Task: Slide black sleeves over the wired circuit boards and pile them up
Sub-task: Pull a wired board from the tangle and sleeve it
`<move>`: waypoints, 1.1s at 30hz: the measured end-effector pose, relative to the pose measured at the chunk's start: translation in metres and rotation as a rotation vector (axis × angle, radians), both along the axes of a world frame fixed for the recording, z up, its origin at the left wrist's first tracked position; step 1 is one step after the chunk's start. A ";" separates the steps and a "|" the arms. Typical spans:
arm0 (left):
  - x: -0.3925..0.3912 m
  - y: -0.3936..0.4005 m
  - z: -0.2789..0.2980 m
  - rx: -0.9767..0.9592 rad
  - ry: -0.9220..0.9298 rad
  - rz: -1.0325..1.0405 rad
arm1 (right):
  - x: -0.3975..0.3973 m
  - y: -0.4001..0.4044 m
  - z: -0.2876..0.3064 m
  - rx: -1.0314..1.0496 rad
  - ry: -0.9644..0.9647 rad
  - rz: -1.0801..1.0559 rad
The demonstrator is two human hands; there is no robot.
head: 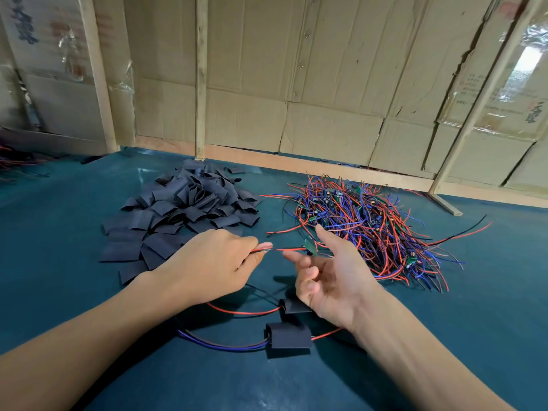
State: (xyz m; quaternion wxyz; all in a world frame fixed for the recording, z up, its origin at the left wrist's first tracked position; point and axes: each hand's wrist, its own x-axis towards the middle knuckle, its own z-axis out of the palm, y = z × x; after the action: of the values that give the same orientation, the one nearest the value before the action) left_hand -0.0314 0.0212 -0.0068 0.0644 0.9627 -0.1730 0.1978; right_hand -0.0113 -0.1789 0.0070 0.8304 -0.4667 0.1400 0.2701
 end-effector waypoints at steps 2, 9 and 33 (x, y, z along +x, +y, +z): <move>0.000 0.001 0.000 0.014 -0.029 -0.002 | 0.005 -0.001 -0.003 0.013 0.003 -0.072; 0.006 0.011 -0.003 0.056 -0.152 0.057 | 0.015 -0.008 0.002 0.023 -0.160 -0.114; 0.007 -0.005 0.000 0.097 -0.317 0.052 | -0.010 0.018 -0.009 -0.021 -0.561 0.137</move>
State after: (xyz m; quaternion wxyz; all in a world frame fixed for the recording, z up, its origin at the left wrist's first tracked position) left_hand -0.0244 0.0165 -0.0071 -0.0156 0.9255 -0.1655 0.3403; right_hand -0.0212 -0.1611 -0.0015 0.8117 -0.5400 -0.1242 0.1847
